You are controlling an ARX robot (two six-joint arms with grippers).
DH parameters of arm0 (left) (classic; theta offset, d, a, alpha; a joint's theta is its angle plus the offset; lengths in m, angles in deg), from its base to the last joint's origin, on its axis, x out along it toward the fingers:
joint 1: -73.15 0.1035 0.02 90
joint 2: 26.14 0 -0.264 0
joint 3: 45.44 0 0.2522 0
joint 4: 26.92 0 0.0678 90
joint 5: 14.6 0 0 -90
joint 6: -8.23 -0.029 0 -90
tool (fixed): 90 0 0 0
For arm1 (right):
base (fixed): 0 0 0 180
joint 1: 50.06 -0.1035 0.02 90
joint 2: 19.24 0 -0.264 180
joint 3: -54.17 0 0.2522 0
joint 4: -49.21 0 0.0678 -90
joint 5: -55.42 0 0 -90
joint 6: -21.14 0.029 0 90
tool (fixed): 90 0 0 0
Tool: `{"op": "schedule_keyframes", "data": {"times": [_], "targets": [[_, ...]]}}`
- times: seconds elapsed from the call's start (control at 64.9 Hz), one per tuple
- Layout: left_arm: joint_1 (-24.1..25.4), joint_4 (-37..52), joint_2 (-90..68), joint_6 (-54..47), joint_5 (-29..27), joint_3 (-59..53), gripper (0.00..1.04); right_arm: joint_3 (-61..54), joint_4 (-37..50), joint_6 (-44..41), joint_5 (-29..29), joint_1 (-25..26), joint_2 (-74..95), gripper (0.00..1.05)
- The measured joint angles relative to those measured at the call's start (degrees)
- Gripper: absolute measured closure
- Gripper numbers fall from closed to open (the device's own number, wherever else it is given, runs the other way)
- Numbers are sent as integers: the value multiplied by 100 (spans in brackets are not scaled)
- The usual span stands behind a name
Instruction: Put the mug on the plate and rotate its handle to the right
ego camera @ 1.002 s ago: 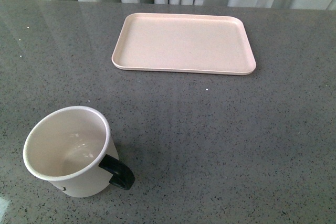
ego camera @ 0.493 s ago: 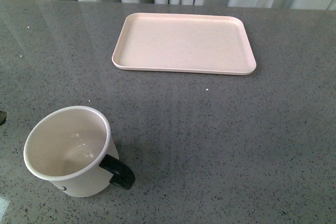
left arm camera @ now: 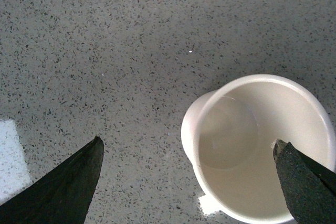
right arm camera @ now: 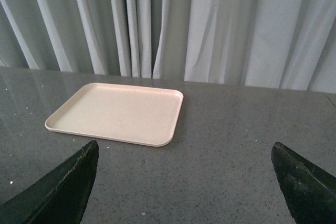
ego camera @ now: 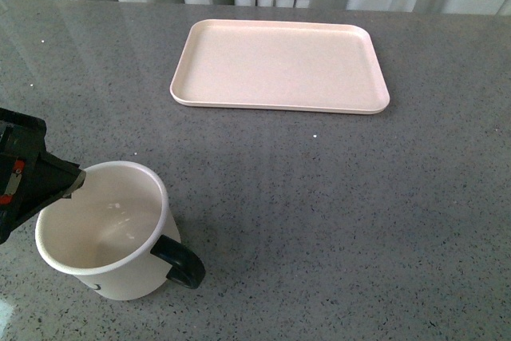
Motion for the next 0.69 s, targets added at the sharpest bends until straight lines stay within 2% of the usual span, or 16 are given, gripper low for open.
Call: {"op": "schedule_keyframes", "data": {"times": [0.694], "targets": [[-87,83,-903,-348,-7,229,9,0,0,0,0,0,-2,9]]}}
